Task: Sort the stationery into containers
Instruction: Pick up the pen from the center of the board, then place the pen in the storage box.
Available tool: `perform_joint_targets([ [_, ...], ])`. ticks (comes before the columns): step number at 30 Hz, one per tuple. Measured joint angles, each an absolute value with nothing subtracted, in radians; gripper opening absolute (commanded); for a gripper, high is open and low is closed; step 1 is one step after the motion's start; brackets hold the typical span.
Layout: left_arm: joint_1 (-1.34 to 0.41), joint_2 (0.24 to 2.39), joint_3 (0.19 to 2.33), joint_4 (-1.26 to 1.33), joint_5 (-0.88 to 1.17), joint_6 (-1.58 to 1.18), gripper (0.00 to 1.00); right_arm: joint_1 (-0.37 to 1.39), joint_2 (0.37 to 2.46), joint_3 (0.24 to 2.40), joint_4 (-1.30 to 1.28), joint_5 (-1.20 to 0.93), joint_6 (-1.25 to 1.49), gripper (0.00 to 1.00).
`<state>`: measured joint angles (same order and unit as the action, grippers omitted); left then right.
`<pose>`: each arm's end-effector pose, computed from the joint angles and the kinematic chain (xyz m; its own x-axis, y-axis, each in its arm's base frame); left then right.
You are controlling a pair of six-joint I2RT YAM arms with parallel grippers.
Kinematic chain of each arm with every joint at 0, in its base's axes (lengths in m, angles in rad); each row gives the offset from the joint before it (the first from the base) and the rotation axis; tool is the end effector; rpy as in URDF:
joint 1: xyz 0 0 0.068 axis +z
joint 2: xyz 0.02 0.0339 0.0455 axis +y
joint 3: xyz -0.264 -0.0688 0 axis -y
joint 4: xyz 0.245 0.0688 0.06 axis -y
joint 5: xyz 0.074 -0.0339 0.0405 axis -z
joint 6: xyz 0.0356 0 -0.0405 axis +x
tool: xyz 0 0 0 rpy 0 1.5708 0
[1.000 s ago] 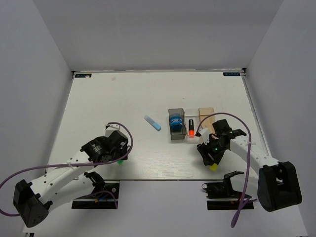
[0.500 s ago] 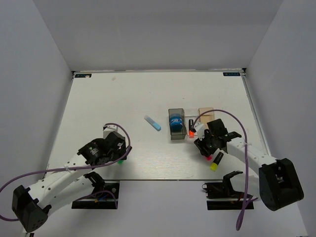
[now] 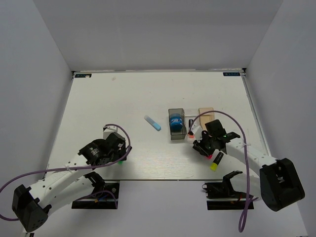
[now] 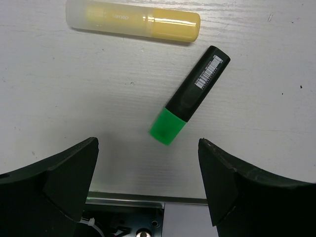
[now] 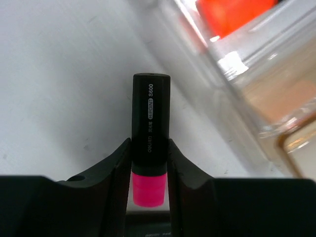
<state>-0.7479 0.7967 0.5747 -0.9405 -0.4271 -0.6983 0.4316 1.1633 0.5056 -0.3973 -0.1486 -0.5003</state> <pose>0.1053 -0.0775 0.2092 -0.8358 -0.0228 -0.5485 -0.0508 0.9981 0.0359 0.1793 0.0884 0.1586 -0.4630 -0.7355 -0.4946 -0.8002 0.5868 -0.1236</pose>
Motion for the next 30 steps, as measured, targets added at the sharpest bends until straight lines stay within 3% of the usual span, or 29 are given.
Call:
perform_joint_targets([
  [10, -0.748, 0.865, 0.583, -0.941, -0.421, -0.679, 0.89, 0.445, 1.01, 0.558, -0.787, -0.387, -0.714, 0.0],
  [19, -0.706, 1.086, 0.656, -0.91, -0.394, -0.564, 0.67, 0.447, 1.002, 0.814, -0.841, -0.494, -0.658, 0.0],
  [24, -0.629, 1.209, 0.659, -0.848, -0.31, -0.477, 0.67, 0.447, 1.005, 0.891, -0.775, -0.445, -0.512, 0.0],
  [30, -0.616, 1.242, 0.659, -0.775, -0.214, -0.437, 0.71, 0.447, 1.122, 0.948, -0.636, -0.227, -0.322, 0.0],
])
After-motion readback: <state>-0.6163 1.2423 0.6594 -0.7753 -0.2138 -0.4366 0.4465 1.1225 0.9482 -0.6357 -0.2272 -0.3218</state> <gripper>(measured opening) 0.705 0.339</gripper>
